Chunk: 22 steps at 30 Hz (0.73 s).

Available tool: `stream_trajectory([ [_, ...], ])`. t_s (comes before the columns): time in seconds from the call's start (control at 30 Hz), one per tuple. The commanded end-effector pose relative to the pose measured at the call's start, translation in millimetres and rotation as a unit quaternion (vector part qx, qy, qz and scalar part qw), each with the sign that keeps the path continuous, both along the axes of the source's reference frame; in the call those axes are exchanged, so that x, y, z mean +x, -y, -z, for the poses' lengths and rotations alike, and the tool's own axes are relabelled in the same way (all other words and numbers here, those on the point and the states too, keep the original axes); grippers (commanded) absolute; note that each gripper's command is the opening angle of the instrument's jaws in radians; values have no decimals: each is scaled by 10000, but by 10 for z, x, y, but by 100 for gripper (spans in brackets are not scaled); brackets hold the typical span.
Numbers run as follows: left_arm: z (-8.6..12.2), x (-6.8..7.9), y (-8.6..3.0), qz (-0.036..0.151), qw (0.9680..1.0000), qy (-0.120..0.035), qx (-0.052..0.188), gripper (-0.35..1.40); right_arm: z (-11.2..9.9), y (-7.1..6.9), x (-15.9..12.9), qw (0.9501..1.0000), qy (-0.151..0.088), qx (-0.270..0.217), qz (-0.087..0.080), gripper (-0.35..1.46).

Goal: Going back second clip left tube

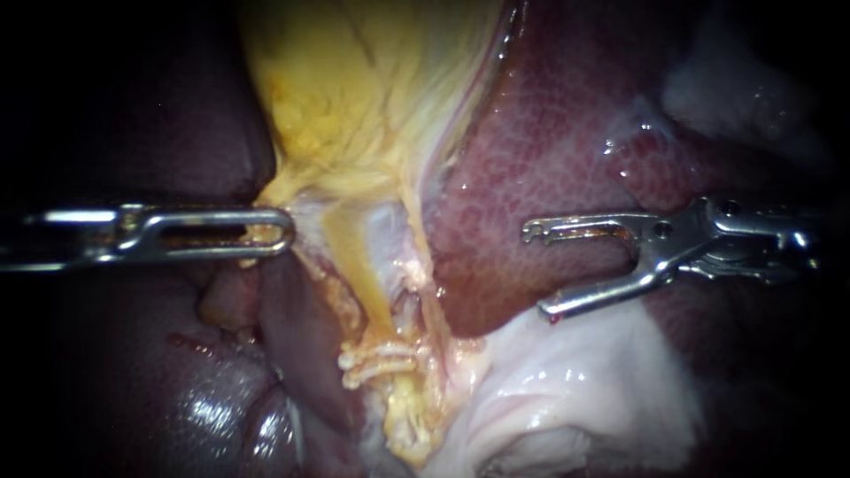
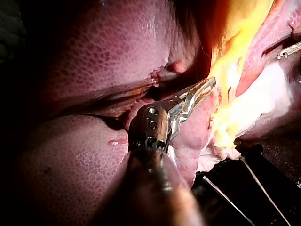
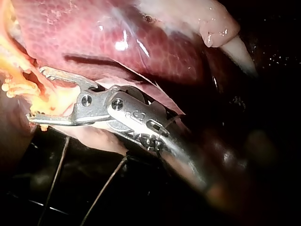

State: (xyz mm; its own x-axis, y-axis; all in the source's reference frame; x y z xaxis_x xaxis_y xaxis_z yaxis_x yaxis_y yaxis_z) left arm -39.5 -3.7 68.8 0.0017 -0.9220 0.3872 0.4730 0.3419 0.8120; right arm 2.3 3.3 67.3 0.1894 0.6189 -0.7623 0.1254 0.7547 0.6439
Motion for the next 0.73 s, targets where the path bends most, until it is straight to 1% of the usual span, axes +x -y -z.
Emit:
stream_trajectory([
  [0.03,-5,-6,0,-34,10000,2,11,-35,0,1,1,10000,0,0,0,60],
  [0.07,-10,-13,1,-61,10000,-10,17,-35,0,1,1,10000,0,0,-2,60],
  [0.17,-17,-29,3,-109,9999,-1,24,-35,0,0,2,10000,-1,0,-4,60],
  [0.23,-20,-37,4,-141,9999,10,28,-35,0,1,3,10000,-1,0,-6,60],
  [0.3,-24,-43,7,-182,9998,-13,35,-35,1,1,3,10000,-2,-1,-6,60],
  [0.37,-26,-45,8,-191,9998,-8,64,-35,2,1,3,10000,-2,0,-6,60],
  [0.73,-25,-45,7,-194,9998,-5,66,-35,7,0,4,10000,-5,9,-10,60],
])
